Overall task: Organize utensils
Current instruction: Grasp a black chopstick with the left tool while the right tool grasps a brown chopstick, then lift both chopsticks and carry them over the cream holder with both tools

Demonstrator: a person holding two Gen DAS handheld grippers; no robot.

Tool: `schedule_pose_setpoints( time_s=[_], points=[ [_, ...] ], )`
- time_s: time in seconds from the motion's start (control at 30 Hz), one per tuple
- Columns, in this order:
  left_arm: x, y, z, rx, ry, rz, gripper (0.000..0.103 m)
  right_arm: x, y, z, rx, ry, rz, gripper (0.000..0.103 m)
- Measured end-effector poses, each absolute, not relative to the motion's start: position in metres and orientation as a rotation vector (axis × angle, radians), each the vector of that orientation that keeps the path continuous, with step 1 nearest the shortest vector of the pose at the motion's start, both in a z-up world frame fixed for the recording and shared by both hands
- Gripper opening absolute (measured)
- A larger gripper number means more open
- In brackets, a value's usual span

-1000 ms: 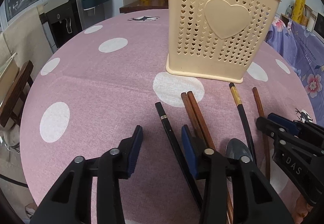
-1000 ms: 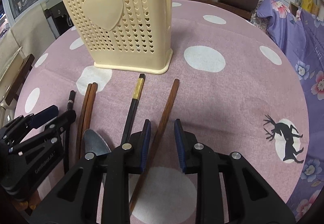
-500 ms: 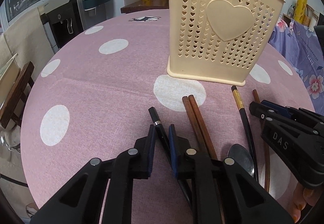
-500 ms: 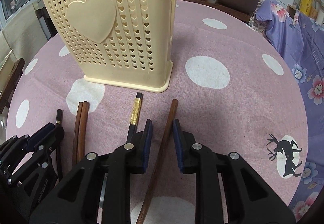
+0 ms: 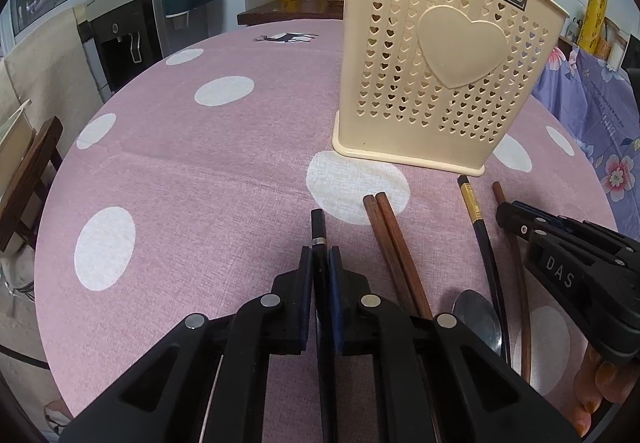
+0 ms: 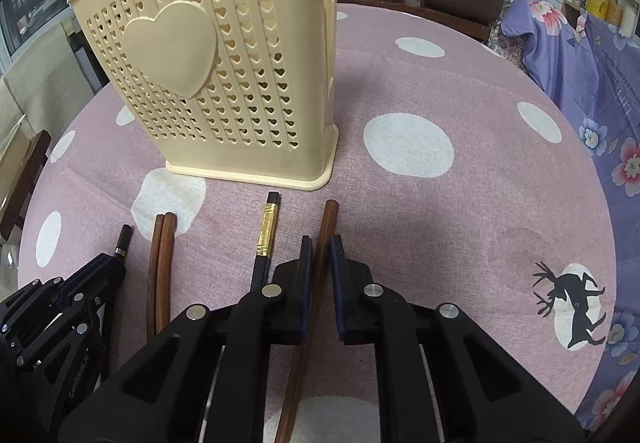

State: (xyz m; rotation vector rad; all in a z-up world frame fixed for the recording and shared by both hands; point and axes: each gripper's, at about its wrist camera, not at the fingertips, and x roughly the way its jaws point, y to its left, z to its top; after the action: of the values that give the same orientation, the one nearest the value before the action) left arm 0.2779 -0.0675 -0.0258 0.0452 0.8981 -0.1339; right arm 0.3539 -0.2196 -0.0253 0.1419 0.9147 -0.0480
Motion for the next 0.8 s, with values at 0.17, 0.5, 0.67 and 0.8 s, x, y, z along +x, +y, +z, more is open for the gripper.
schedule_pose_setpoints(
  time_s=[0.17,0.5,0.67,0.8],
  points=[
    [0.281,-0.066,-0.026,0.037,0.902,-0.146,0.009,0.355,-0.223,-0.026,0.157,0.916,-0.037,0.010],
    [0.286,-0.057,-0.023,-0.050,0.896,-0.181,0.009,0.352,-0.239,-0.020,0.235,0.872,0.002,0.010],
    [0.283,-0.056,-0.009,-0.077,0.856,-0.200,0.009,0.343,-0.239,-0.005,0.250,0.810,0.017,0.009],
    [0.279,-0.053,0.009,-0.097,0.807,-0.212,0.009,0.333,-0.241,0.014,0.258,0.745,0.027,0.009]
  ],
)
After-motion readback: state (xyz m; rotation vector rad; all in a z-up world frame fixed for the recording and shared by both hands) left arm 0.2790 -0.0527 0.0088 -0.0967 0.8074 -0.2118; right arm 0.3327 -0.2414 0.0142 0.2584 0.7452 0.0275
